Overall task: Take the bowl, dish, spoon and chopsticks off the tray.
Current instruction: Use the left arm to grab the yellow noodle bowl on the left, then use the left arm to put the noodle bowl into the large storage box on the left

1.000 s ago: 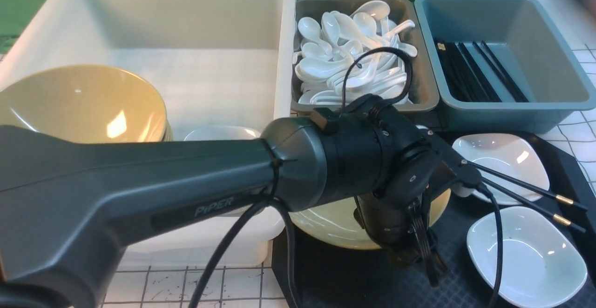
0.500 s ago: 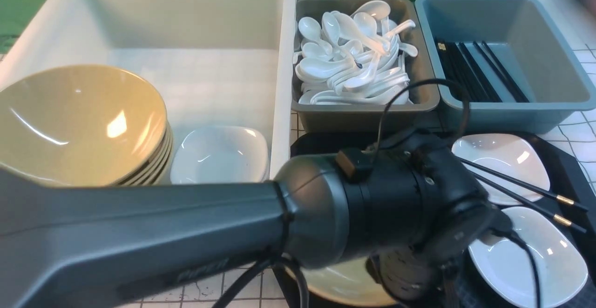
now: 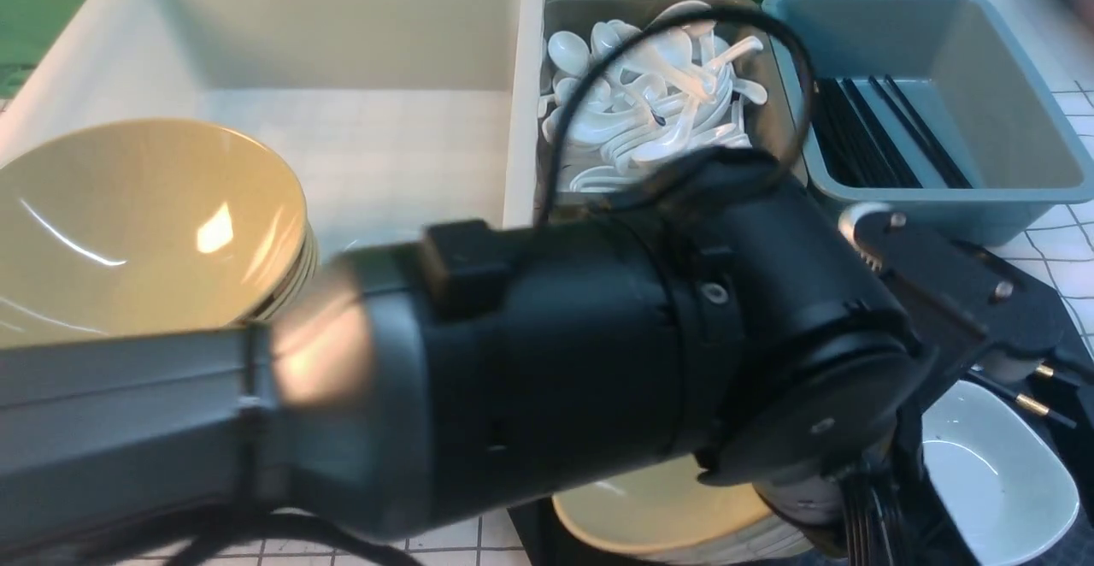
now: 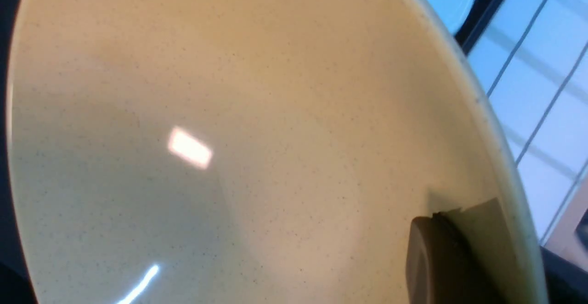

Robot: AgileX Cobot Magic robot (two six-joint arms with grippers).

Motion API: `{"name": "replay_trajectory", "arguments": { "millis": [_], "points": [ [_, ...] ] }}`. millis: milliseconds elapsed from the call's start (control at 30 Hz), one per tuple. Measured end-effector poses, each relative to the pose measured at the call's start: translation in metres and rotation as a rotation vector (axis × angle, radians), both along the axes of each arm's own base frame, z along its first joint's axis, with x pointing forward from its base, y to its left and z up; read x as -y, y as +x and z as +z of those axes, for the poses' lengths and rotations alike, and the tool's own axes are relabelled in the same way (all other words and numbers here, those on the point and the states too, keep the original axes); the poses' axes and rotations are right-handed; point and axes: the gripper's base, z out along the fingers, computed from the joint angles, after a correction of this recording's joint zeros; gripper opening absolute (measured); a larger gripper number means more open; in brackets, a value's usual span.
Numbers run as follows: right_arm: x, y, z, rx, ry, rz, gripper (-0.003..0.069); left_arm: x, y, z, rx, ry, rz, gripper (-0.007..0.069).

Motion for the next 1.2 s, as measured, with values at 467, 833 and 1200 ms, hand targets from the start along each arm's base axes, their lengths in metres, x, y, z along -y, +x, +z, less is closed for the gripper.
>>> {"name": "replay_trajectory", "arguments": {
  "millis": [467,833,1200],
  "points": [
    [0.001,0.001,0.001,0.018,-0.004,-0.014,0.0197,-0.002,-0.009,0.034,0.108,-0.129,-0.060,0.0016],
    [-0.020,0.027,0.012,0.012,-0.088,-0.021,0.0197,-0.031,-0.005,0.116,0.338,-0.170,-0.043,0.0016],
    [-0.048,0.059,0.041,0.117,-0.141,0.007,0.0197,-0.117,0.009,0.148,0.413,0.034,0.219,0.0016]
  ]
}}
